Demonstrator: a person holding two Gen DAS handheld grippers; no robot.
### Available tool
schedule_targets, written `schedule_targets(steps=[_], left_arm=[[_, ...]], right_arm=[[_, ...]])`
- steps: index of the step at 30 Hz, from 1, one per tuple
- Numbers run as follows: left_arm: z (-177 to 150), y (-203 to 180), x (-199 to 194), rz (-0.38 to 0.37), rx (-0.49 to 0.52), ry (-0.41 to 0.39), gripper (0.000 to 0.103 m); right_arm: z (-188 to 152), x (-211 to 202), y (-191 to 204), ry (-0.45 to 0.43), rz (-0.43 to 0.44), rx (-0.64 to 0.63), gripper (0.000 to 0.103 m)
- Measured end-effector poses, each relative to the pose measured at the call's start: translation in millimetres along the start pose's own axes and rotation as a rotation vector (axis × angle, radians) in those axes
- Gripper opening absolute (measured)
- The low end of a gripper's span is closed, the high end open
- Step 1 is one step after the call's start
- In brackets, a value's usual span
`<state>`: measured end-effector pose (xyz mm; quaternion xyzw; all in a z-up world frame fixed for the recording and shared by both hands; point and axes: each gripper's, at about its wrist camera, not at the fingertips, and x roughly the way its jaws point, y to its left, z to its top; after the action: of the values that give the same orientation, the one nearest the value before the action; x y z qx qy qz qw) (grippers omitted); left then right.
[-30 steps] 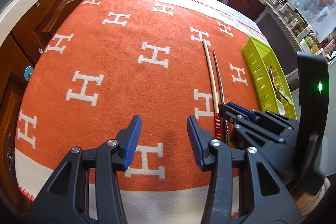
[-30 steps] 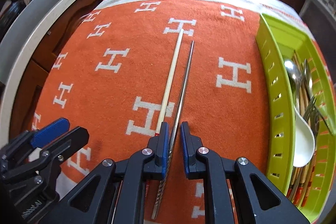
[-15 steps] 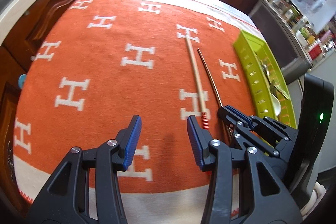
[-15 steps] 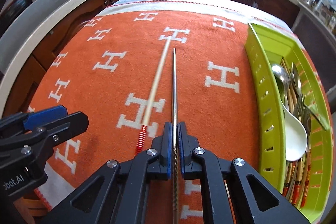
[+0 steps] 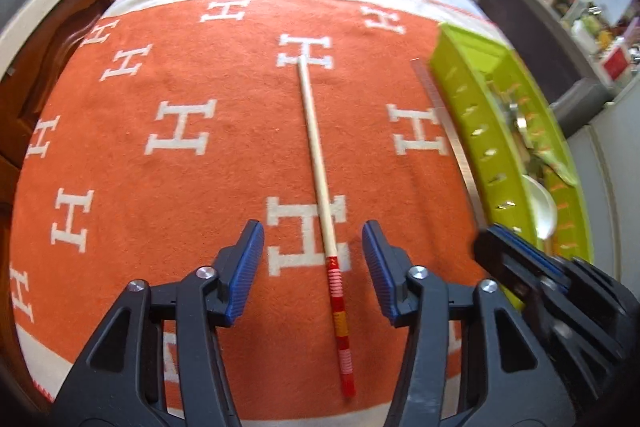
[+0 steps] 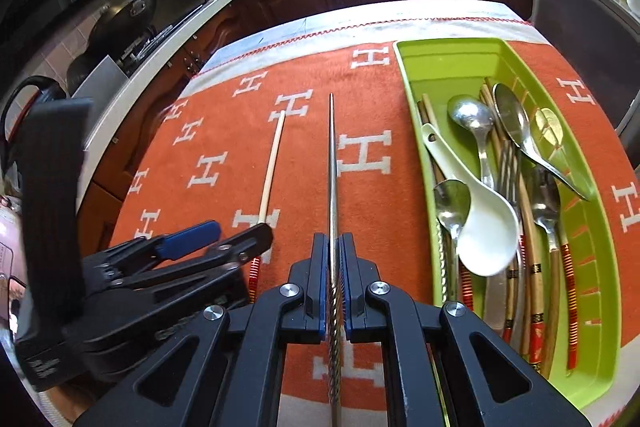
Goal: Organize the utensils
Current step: 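Grasp the red-striped wooden chopstick with the left tool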
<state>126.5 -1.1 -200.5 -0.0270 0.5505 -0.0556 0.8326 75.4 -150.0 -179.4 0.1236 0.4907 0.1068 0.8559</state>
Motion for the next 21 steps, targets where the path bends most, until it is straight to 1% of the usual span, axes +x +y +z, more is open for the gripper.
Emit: schedule_targets(steps=[5, 6, 7, 9, 12, 15, 21], left_arm=[[0.7, -10.3, 5.9, 0.064, 0.028, -0.016, 0.032], [0.3, -11.5, 5.9, 0.075, 0.033, -0.02, 0.027], [0.3, -12.2, 5.9, 0.083, 0.036, -0.024, 0.016], [1.6, -12.3, 6.1, 0.074, 0.033, -0.015, 0.004], [1.8, -10.2, 4.9, 0.064, 0.021, 0.001, 0.003], [0.0, -7.5, -3.1, 0.028, 0.002, 0.011, 0.003], [0.3, -8.6, -41.8, -0.037, 0.002, -0.02, 0.003]], right_arm=[[-3.4, -7.7, -13.1, 0.001, 0.022, 0.02, 0.005], [-4.8, -8.5, -15.0, 0.002, 0.031, 0.025, 0.005], [-5.8, -9.0, -16.0, 0.003, 0.036, 0.029, 0.005], [-7.6, -10.6, -19.9, 0.002, 0.048, 0.036, 0.005], [-10.0, -13.6, -24.2, -0.001, 0.066, 0.048, 0.005], [-9.9, -20.2, -29.5, -0.007, 0.087, 0.058, 0.005], [-5.2, -44.0, -44.3, -0.04, 0.135, 0.083, 0.005]])
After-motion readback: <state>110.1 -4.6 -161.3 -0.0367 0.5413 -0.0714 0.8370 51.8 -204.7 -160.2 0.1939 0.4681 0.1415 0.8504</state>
